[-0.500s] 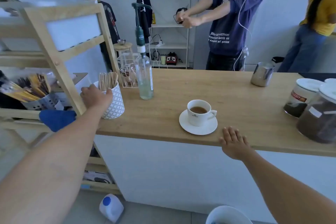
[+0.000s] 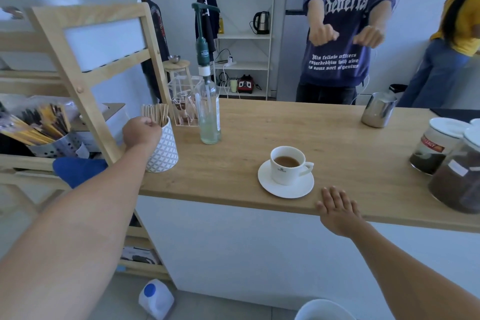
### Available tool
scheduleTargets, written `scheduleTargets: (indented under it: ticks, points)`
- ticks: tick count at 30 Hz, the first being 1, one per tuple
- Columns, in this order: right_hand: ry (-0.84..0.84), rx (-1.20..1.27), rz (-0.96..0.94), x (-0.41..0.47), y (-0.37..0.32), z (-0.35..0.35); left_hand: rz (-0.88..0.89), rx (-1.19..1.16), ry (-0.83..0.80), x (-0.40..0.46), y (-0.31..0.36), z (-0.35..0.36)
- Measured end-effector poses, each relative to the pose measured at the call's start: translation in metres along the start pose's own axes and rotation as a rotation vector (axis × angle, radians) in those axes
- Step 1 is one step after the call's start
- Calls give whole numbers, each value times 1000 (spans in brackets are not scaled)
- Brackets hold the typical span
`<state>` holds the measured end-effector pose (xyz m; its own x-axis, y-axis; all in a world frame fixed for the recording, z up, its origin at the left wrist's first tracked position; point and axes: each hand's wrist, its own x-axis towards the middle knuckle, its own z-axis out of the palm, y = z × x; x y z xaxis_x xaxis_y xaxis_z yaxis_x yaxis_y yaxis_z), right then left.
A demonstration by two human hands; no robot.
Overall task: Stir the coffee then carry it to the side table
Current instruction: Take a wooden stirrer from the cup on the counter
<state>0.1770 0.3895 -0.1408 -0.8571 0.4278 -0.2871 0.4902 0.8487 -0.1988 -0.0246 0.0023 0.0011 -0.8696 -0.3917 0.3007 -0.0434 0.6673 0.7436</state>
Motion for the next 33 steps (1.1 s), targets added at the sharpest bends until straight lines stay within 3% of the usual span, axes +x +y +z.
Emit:
scheduleTargets:
  ticks: [6,13,17,21,25,33]
  points:
    - [-28,3,16,4,1,-4,318,120,89,-4,23,6]
    - [-35,14,6,-6,8,-7,1007,188,218,-47,66,10]
    - [-42,21,-13,-4,-4,-8,1247,177,178,-68,69,23]
    - [-48,24,-7,-5,-2,-8,1205,135,5,-105,61,61]
    - [-53,32,-10,-5,-1,-8,1083,120,-70,-144,41,98]
    - [-39,41,-14,-4,1,-4,1054,127,-220,-200,9,142]
